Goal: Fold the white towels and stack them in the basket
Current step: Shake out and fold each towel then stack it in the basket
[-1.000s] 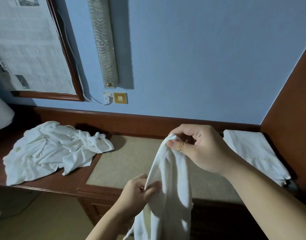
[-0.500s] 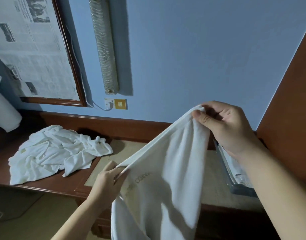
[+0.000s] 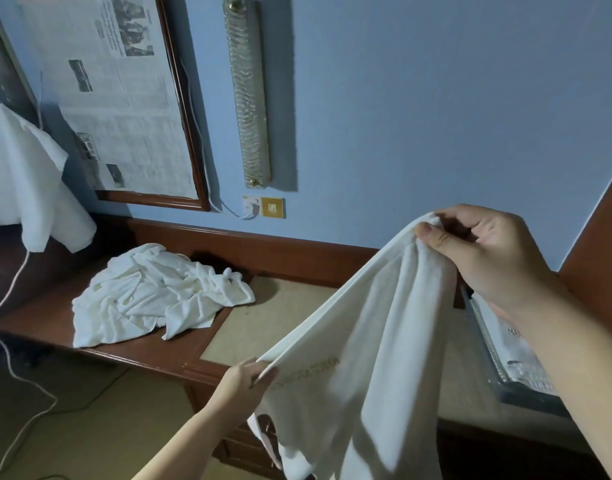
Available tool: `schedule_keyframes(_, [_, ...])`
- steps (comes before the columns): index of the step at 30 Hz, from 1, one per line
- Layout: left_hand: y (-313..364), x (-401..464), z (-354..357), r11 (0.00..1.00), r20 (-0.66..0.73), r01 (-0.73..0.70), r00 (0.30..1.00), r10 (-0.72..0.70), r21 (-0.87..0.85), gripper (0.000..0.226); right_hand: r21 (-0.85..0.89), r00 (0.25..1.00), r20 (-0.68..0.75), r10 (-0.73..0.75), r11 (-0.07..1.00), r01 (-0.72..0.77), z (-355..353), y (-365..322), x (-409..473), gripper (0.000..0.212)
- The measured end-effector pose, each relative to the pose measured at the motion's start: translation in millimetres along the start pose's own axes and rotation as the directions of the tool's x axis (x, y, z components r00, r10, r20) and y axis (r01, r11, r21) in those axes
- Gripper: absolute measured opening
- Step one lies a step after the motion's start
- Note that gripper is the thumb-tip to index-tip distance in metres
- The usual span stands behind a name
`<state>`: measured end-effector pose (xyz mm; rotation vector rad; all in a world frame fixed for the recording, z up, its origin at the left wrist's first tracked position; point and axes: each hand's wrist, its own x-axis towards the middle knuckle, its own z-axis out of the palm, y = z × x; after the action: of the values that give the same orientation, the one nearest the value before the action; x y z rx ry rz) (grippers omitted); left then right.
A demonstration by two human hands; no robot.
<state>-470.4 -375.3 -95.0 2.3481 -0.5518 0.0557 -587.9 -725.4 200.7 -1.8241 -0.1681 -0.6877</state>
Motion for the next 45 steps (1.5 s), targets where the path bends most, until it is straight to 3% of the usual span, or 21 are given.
schedule_keyframes(4, [-4, -2, 3, 0.999, 0.004, -0.045, 0.999, 0.045, -0.009, 0.028, -0.008, 0.999, -0.017, 0.042, 0.999, -0.042, -6, 12, 2, 0.005])
schedule_keyframes(6, [-2, -7, -2, 0.994, -0.081, -0.106, 0.991, 0.107, 0.015, 0.019, 0.046, 0.995, -0.067, 0.077, 0.996, -0.074, -13, 18, 4, 0.006])
schedule_keyframes(10, [-7, -18, -14, 0.982, -0.191, -0.163, 0.965, 0.18, 0.099, 0.019, 0.035, 0.986, -0.086, 0.143, 0.989, -0.141, -25, 33, 6, 0.005])
schedule_keyframes(12, [-6, -23, -15, 0.992, -0.175, -0.082, 0.98, 0.098, 0.094, 0.016, 0.006, 0.983, -0.057, 0.172, 0.985, -0.172, -26, 39, 4, 0.005])
schedule_keyframes(15, [6, -24, -9, 0.999, -0.113, 0.048, 0.993, -0.045, 0.025, 0.036, -0.012, 0.982, 0.012, 0.191, 0.982, -0.191, -20, 44, 0, 0.006])
schedule_keyframes(21, [84, 7, 1, 0.989, 0.115, -0.04, 0.992, 0.056, -0.142, 0.054, -0.129, 0.966, 0.206, 0.157, 0.983, -0.132, 4, 38, 0, 0.011])
schedule_keyframes(27, [172, 38, -16, 0.923, 0.083, -0.225, 0.961, 0.263, -0.311, 0.015, -0.243, 0.922, 0.359, 0.144, 0.968, -0.056, 13, 33, 3, 0.01])
schedule_keyframes(31, [216, 41, -47, 0.851, 0.145, -0.176, 0.949, 0.28, -0.495, 0.014, -0.244, 0.923, 0.365, 0.125, 0.969, -0.034, 1, 31, 2, 0.01])
schedule_keyframes(36, [251, 43, -58, 0.875, 0.188, -0.207, 0.931, 0.314, -0.438, 0.013, -0.259, 0.895, 0.421, 0.15, 0.965, -0.041, -13, 28, -3, 0.016])
schedule_keyframes(40, [268, 43, -51, 0.867, 0.227, -0.197, 0.917, 0.328, -0.457, 0.014, -0.219, 0.916, 0.374, 0.144, 0.974, -0.064, -21, 34, -10, 0.015])
schedule_keyframes(45, [283, 42, -42, 0.886, 0.204, -0.071, 0.962, 0.183, -0.458, 0.03, -0.319, 0.974, 0.171, 0.15, 0.943, -0.089, -28, 59, -27, 0.013])
